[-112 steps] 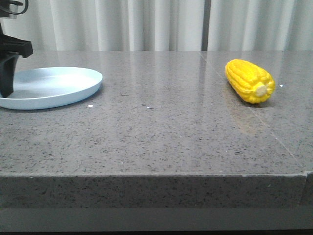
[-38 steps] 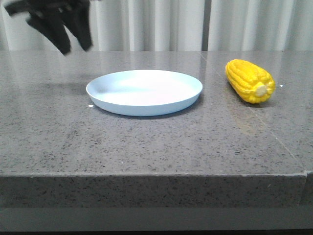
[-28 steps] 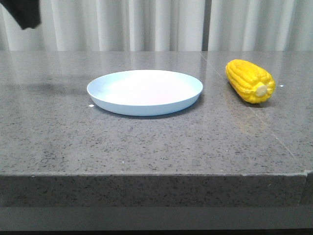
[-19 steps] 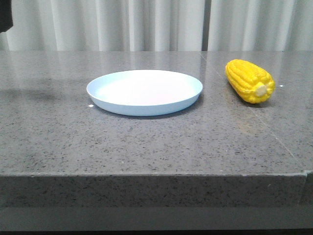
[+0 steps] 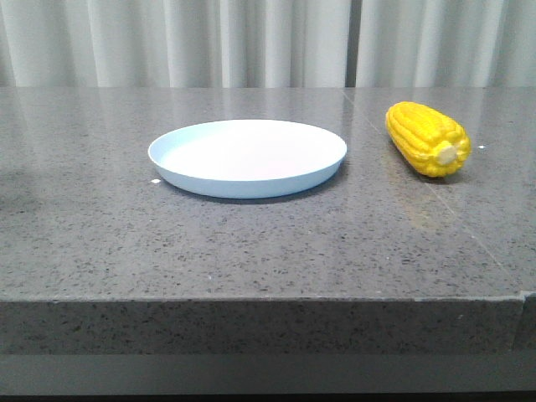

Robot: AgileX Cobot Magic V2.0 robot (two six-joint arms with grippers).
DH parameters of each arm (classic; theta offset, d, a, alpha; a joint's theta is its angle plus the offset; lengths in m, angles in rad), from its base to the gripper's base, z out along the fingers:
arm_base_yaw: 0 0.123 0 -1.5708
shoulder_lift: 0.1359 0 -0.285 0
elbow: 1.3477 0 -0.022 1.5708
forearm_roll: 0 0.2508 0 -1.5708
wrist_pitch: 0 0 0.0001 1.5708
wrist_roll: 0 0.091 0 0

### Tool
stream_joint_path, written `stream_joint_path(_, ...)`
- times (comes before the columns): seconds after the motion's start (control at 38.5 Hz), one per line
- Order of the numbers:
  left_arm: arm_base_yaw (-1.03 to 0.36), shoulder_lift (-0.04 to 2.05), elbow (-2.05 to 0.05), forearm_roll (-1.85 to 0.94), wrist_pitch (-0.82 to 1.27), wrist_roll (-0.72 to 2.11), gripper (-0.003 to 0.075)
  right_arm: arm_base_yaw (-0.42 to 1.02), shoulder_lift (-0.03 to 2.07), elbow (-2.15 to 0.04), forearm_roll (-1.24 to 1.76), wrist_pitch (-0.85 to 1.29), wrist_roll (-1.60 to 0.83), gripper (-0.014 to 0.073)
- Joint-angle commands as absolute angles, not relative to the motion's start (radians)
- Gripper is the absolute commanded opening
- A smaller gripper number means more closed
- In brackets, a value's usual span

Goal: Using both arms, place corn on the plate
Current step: 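Release the plate and raise the left gripper away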

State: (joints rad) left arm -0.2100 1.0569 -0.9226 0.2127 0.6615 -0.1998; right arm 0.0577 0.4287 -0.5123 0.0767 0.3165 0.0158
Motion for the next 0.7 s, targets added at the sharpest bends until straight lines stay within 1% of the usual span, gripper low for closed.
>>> stream_joint_path(0.0, -0.207, 0.924, -0.824, 0.224, 0.458, -0.212, -0.002, 0.051, 0.439, -0.548, 0.074, 0.23, 0.006, 0.0647)
stream_joint_path(0.1, -0.207, 0.8, -0.68, 0.224, 0.351, -0.212, -0.002, 0.051, 0.439, -0.548, 0.074, 0.23, 0.006, 0.0647)
stream_joint_path(0.23, -0.207, 0.634, -0.546, 0.227, 0.277, -0.212, -0.002, 0.051, 0.439, -0.548, 0.074, 0.23, 0.006, 0.0647)
stream_joint_path(0.52, -0.207, 0.302, -0.394, 0.244, 0.274, -0.212, -0.002, 0.051, 0.439, -0.546, 0.074, 0.23, 0.006, 0.0647)
stream_joint_path(0.68, -0.207, 0.152, -0.356, 0.244, 0.274, -0.212, -0.002, 0.051, 0.439, -0.546, 0.074, 0.23, 0.006, 0.0647)
